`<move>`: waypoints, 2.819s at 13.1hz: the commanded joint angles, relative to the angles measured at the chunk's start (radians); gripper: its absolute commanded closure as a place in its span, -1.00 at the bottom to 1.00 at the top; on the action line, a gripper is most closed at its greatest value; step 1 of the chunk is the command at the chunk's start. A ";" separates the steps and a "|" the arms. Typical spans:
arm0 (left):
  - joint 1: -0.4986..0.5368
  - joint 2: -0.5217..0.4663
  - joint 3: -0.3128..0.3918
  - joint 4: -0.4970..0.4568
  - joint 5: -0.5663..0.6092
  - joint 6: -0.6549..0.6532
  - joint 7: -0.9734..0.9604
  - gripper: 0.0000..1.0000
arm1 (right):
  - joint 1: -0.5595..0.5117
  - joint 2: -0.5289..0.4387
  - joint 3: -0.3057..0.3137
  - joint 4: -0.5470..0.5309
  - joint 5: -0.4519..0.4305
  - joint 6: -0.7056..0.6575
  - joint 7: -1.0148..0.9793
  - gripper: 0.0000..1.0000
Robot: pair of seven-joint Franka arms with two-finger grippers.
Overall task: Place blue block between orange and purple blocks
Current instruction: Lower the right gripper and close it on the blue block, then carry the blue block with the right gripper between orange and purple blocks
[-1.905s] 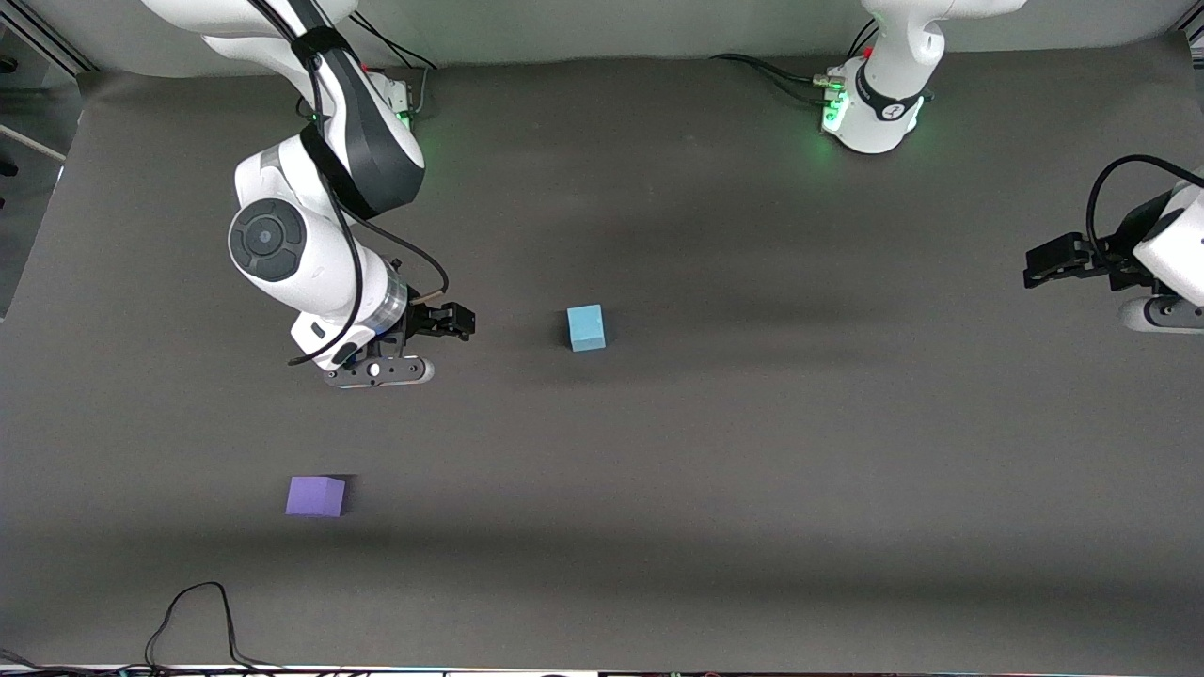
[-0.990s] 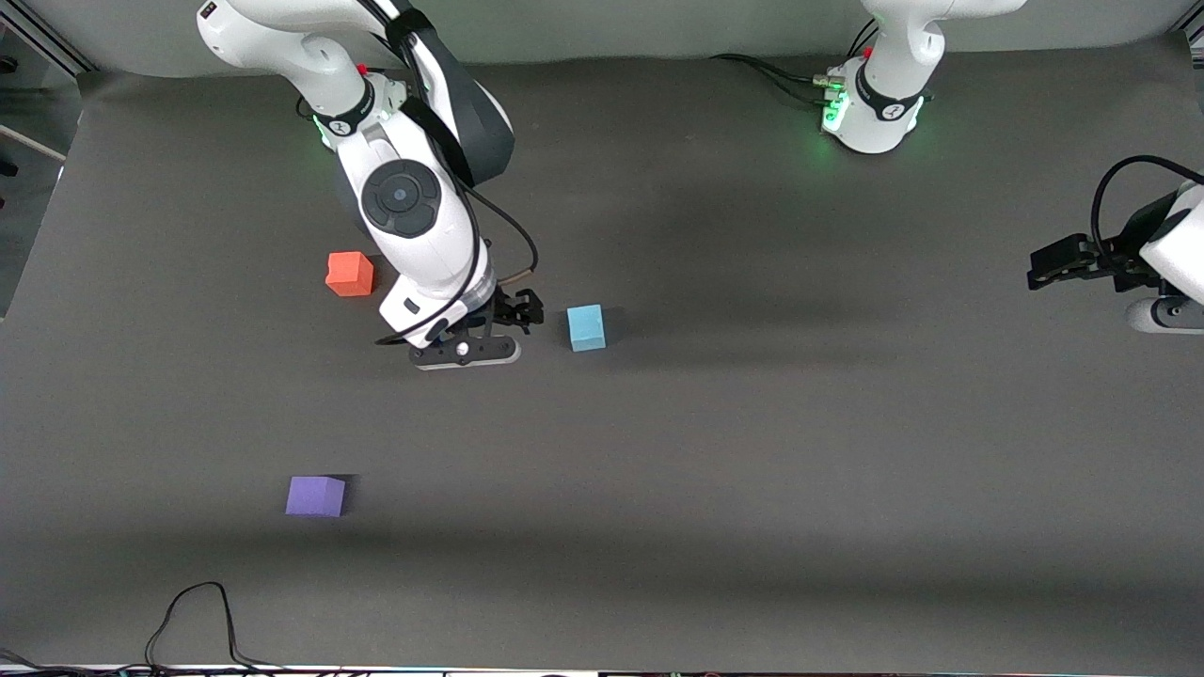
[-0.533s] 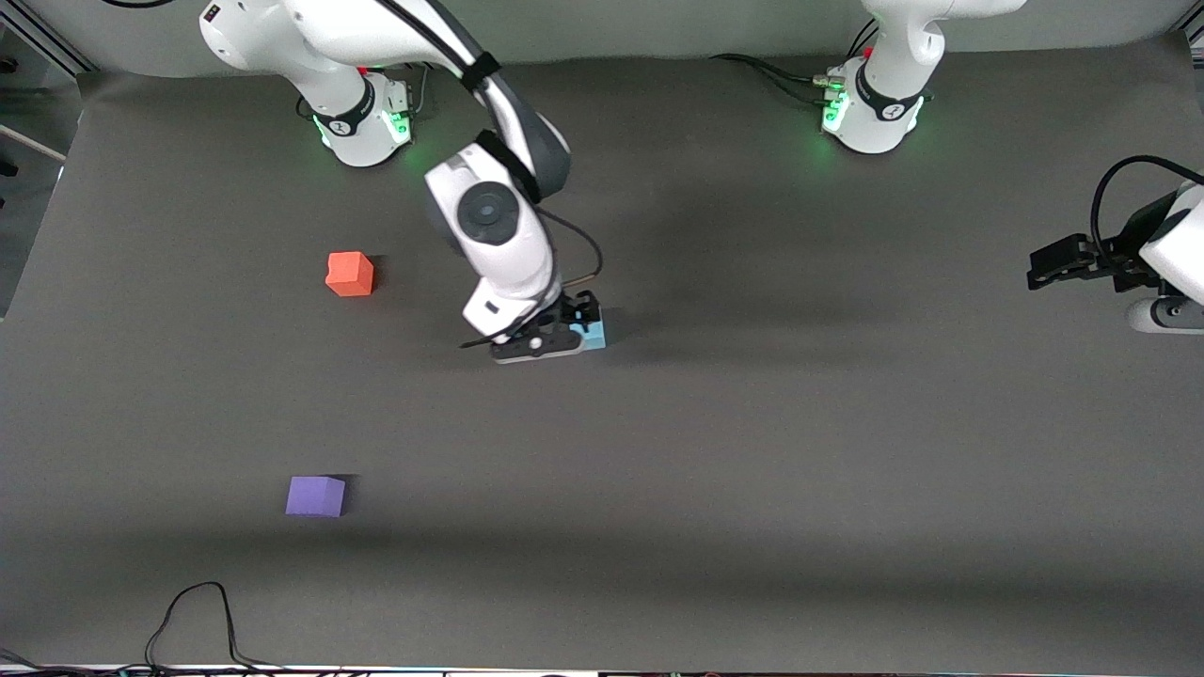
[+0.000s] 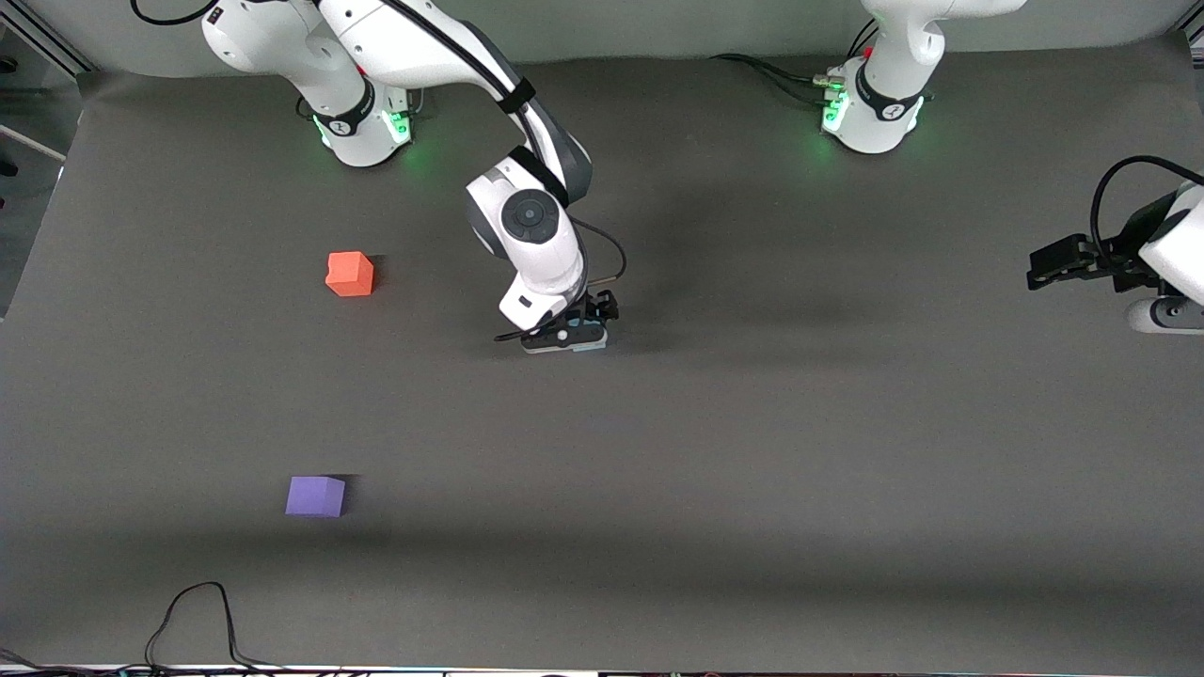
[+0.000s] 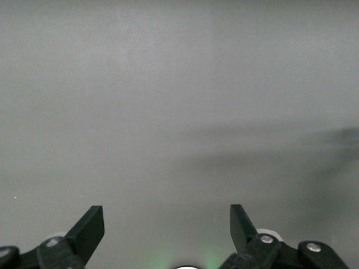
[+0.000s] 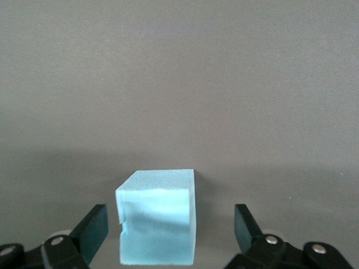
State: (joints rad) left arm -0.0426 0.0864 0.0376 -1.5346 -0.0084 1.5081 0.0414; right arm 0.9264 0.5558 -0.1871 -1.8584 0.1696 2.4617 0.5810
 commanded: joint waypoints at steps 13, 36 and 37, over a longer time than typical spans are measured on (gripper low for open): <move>-0.014 -0.005 0.005 -0.006 0.010 0.015 -0.005 -1.00 | 0.057 0.038 -0.008 -0.071 0.088 0.186 0.011 0.40; -0.017 -0.004 0.005 -0.007 0.010 0.014 -0.009 -1.00 | -0.012 0.058 -0.704 -0.321 0.735 -0.026 -1.273 0.37; -0.017 -0.004 0.005 -0.007 0.010 0.014 -0.009 -1.00 | -0.012 0.058 -0.704 -0.321 0.735 -0.027 -1.273 0.20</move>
State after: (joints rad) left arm -0.0474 0.0896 0.0366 -1.5353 -0.0084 1.5093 0.0404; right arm 0.9133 0.5939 -0.8884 -2.1997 0.8677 2.4316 -0.6553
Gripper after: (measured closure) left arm 0.000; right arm 0.471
